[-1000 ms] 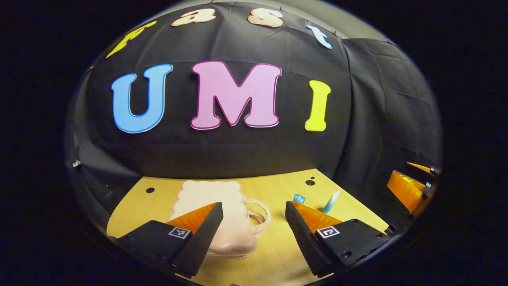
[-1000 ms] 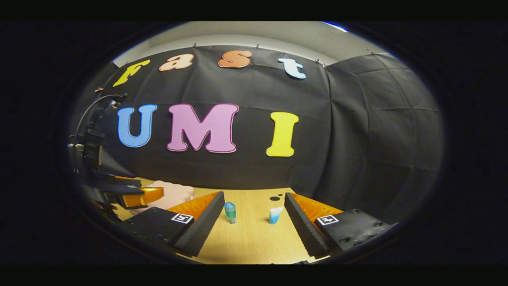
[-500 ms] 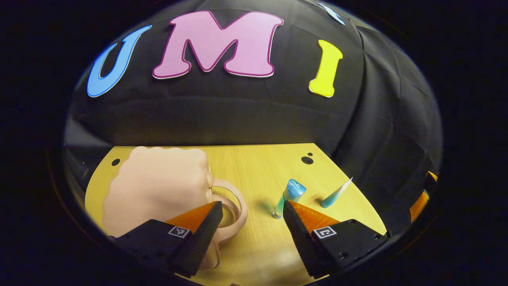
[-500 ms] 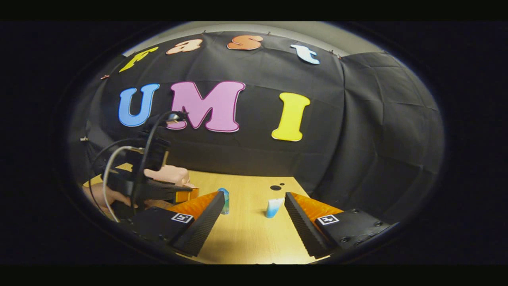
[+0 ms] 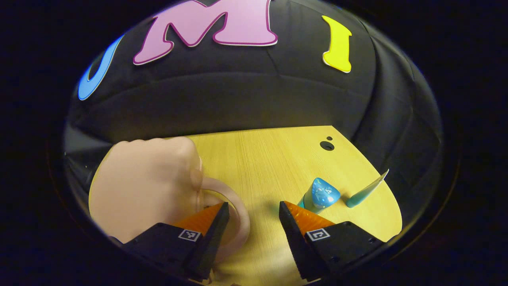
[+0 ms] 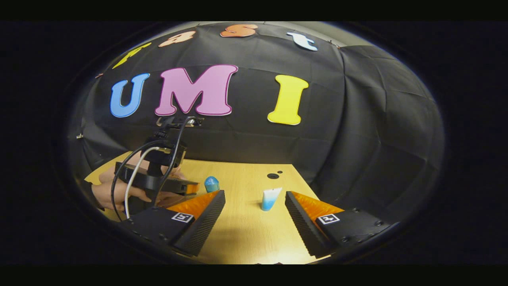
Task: First open the suitcase, pack the skin care products into it, and then close the suitcase.
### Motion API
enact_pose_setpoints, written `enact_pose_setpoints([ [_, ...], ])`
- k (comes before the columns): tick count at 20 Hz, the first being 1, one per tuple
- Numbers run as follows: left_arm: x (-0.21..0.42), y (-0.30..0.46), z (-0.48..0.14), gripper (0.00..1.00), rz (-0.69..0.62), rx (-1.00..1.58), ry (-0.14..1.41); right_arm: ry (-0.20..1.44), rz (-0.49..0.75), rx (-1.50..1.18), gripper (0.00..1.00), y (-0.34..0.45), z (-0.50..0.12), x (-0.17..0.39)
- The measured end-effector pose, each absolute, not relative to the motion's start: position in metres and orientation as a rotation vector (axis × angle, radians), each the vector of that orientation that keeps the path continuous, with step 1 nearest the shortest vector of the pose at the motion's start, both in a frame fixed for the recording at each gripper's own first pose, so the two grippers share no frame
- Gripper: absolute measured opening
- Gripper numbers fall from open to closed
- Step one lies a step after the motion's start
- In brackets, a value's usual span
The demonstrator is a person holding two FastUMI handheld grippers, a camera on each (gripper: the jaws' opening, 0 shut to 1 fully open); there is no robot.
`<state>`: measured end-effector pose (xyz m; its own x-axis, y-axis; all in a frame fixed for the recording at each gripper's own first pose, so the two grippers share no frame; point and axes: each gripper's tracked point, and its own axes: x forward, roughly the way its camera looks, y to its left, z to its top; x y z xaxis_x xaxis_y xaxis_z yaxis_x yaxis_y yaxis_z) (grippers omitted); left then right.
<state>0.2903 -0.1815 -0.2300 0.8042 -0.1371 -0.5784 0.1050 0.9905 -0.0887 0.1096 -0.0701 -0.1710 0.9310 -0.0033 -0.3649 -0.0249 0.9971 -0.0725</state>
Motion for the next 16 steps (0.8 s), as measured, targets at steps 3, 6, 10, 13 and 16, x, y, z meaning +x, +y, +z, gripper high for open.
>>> enact_pose_setpoints([
  [3,0.297,-0.174,-0.255,0.77,-0.07,-0.059,0.678,0.379,-0.004,-0.076,0.96,-0.075,-0.173,0.11],
  [6,0.302,-0.162,-0.264,0.56,-0.034,-0.044,0.699,0.384,-0.011,-0.07,0.96,-0.08,-0.177,0.11],
  [10,0.297,-0.164,-0.258,0.18,-0.08,-0.067,0.737,0.391,-0.019,-0.046,0.96,-0.081,-0.183,0.109],
  [13,0.291,-0.161,-0.232,0.13,-0.121,-0.076,0.728,0.386,-0.024,-0.037,0.96,-0.082,-0.187,0.11],
  [16,0.275,-0.145,-0.196,0.12,-0.137,-0.071,0.737,0.379,-0.001,-0.015,0.97,-0.073,-0.186,0.11],
])
